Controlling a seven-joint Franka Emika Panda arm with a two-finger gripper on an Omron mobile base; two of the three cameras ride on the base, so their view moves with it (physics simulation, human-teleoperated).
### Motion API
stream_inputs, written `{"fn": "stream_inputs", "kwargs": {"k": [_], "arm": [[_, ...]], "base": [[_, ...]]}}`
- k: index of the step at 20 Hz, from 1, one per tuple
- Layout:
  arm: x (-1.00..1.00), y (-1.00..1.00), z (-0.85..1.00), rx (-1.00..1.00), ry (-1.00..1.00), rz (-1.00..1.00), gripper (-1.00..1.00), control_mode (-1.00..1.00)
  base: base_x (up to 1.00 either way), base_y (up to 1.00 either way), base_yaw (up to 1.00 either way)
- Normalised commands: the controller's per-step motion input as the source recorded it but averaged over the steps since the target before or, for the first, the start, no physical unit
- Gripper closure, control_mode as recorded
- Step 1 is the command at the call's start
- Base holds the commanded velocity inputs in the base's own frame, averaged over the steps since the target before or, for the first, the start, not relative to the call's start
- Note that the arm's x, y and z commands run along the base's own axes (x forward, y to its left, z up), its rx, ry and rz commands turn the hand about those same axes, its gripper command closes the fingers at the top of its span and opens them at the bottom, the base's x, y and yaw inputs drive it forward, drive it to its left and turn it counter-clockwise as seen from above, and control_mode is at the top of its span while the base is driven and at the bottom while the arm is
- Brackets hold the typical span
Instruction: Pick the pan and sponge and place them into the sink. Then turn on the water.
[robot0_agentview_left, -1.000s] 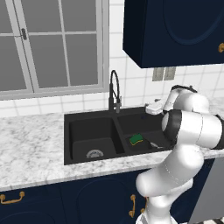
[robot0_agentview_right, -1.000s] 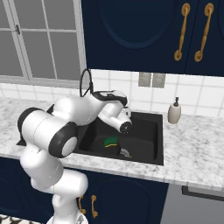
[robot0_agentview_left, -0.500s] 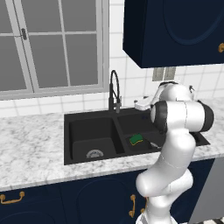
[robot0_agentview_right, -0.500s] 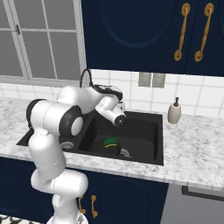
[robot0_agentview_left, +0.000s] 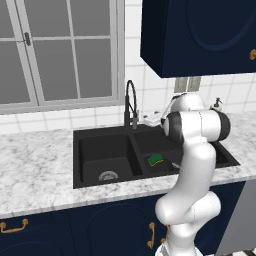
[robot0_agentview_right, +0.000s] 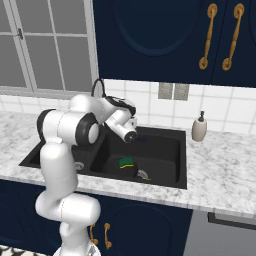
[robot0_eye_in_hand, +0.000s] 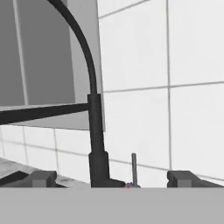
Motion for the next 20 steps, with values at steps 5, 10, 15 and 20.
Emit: {"fn": "stream_inputs", "kwargs": {"k": [5,10,15,20], "arm": [[0.58,0.10,-0.23,0.07,0.00,-0.01,-1.00,-1.00],[0.68,0.08,-0.25,0.02,0.00,-0.04,-1.00,-1.00],[0.63,0.06,-0.27,0.00,0.00,-0.08,-1.00,-1.00],[0.52,0.15,-0.26,0.00,0.00,-0.07,-1.00,-1.00]], "base": [[0.00,0.00,0.00],[0.00,0.00,0.00],[0.00,0.00,0.00],[0.00,0.00,0.00]]}}
